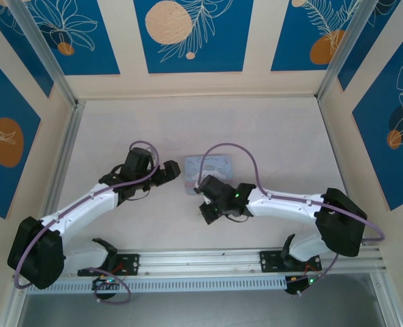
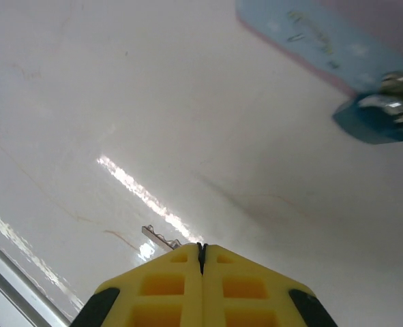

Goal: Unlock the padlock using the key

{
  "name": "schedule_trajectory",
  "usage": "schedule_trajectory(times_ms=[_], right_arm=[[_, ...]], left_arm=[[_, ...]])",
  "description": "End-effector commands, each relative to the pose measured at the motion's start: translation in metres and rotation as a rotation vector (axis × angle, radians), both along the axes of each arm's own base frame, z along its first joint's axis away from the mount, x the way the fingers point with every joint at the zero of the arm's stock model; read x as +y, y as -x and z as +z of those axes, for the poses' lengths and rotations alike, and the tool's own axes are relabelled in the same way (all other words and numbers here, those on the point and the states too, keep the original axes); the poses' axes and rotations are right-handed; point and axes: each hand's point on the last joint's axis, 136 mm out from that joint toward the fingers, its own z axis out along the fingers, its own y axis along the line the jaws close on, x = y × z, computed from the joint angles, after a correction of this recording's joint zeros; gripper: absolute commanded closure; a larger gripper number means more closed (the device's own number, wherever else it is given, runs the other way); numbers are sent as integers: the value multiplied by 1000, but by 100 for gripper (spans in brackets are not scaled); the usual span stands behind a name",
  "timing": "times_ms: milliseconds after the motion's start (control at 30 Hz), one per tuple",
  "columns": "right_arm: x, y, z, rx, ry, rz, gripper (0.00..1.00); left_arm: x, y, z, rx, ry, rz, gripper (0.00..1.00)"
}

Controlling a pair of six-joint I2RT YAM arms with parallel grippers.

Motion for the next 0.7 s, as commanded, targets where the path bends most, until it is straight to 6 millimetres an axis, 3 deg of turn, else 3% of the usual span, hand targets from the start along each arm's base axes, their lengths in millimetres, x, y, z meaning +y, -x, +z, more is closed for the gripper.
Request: schedule_trajectory(times_ms=[0, 167, 367, 500, 667], right_arm=[[-1, -10, 26, 13, -121, -71, 100], [-17, -42, 65, -7, -276, -231, 100], [-41, -79, 96, -22, -439, -430, 100], [-44, -91, 105, -10, -513, -476, 100], [-42, -98, 109, -6, -539, -491, 100]], left_arm=[[-16, -4, 14, -8, 116, -23, 0], [-47, -1, 30, -11, 275, -66, 0], [-91, 4, 53, -34, 374, -148, 3], [-112, 4, 65, -47, 409, -183, 9], [-130, -2, 70, -53, 425, -199, 25]])
